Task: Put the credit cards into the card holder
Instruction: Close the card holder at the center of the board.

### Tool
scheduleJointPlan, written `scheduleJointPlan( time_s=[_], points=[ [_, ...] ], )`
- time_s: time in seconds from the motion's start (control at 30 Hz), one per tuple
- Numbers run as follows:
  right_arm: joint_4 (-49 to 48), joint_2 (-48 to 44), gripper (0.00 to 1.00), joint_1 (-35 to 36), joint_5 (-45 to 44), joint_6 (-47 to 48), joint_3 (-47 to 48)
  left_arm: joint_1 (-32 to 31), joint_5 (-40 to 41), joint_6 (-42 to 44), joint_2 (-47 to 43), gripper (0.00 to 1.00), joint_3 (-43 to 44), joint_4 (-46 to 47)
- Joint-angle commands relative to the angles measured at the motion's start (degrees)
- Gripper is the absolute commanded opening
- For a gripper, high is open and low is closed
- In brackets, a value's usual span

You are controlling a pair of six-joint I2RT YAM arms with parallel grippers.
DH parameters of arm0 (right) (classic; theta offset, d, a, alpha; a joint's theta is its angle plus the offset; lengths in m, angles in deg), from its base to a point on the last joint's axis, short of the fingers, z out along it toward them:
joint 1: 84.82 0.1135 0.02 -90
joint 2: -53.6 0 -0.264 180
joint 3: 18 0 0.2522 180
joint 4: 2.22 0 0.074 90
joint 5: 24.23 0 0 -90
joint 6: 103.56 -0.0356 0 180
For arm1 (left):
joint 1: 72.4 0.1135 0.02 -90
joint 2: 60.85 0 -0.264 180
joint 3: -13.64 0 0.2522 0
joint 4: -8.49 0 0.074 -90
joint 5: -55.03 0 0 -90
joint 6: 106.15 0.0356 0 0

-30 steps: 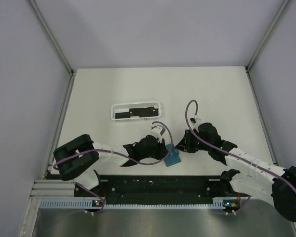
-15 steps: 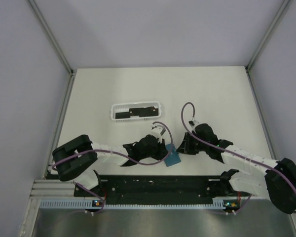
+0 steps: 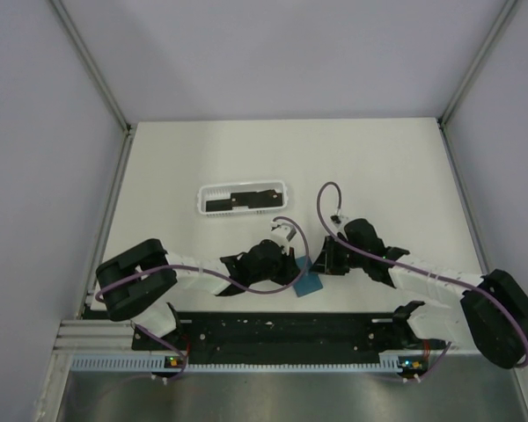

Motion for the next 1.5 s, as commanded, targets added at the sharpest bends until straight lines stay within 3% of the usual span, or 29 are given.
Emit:
scheduleJointPlan(
  time_s=[0.0, 1.47],
  points=[
    [-3.13, 1.26, 0.17, -0.50, 1.43, 0.37, 0.83, 0.10, -0.84, -0.70, 0.84, 0.11, -0.81, 1.75],
    [-4.10, 7.50, 0.19, -0.33, 2.66, 0.37, 2.94, 0.10, -0.84, -1.05, 1.71, 0.09, -1.34, 3.06]
  ],
)
